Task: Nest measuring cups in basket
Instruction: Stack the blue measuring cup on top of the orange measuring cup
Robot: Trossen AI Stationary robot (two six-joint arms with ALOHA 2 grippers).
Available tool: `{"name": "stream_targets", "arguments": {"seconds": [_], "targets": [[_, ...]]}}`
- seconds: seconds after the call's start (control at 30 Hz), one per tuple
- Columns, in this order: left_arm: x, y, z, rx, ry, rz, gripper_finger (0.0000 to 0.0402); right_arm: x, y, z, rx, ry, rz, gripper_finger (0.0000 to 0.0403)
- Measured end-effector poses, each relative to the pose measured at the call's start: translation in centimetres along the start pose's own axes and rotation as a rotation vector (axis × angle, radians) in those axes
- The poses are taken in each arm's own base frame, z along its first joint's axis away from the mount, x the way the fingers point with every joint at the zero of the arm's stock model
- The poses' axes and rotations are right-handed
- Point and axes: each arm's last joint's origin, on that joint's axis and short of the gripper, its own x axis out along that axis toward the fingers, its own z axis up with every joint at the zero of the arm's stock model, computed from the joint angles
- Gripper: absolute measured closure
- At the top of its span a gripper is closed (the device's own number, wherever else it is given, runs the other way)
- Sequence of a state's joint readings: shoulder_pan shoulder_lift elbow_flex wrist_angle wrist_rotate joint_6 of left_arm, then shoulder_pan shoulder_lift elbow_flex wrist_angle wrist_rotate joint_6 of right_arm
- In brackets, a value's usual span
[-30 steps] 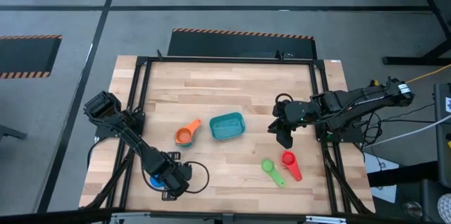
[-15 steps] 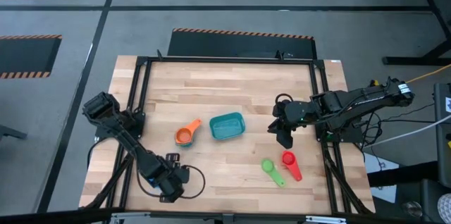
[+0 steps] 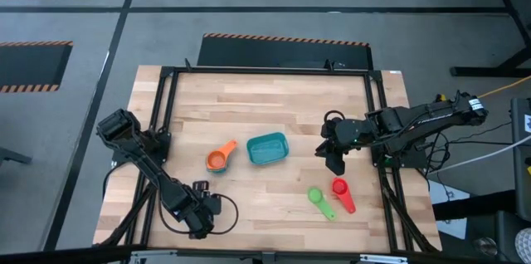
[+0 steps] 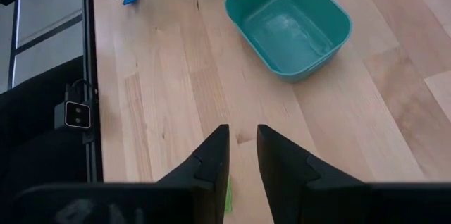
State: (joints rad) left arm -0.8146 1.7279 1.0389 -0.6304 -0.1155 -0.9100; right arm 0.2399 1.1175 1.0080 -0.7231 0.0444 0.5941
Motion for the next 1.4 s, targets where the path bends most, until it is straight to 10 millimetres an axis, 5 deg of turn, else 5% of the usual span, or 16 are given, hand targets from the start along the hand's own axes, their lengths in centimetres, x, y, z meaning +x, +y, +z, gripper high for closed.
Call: {"name": "stream_targets", "arguments": {"seconds": [0.3,0.6,1.4], "targets": [[0.0,-0.5,-0.6,0.026,0.012,-0.010,0.0169,0.0,0.0,0.0,0.000,0.000,0.000,0.0324],[2.9,-0.9,-0.9,0.032,0.076,0.020,0.0169,0.0,0.0,0.0,-0.001,-0.001,0.000,0.0324],[2.4,-0.8,-0.6,0.029,-0.006,0.047,0.0180,0.0,0.0,0.1,0.000,-0.013,-0.001,0.0324]]}}
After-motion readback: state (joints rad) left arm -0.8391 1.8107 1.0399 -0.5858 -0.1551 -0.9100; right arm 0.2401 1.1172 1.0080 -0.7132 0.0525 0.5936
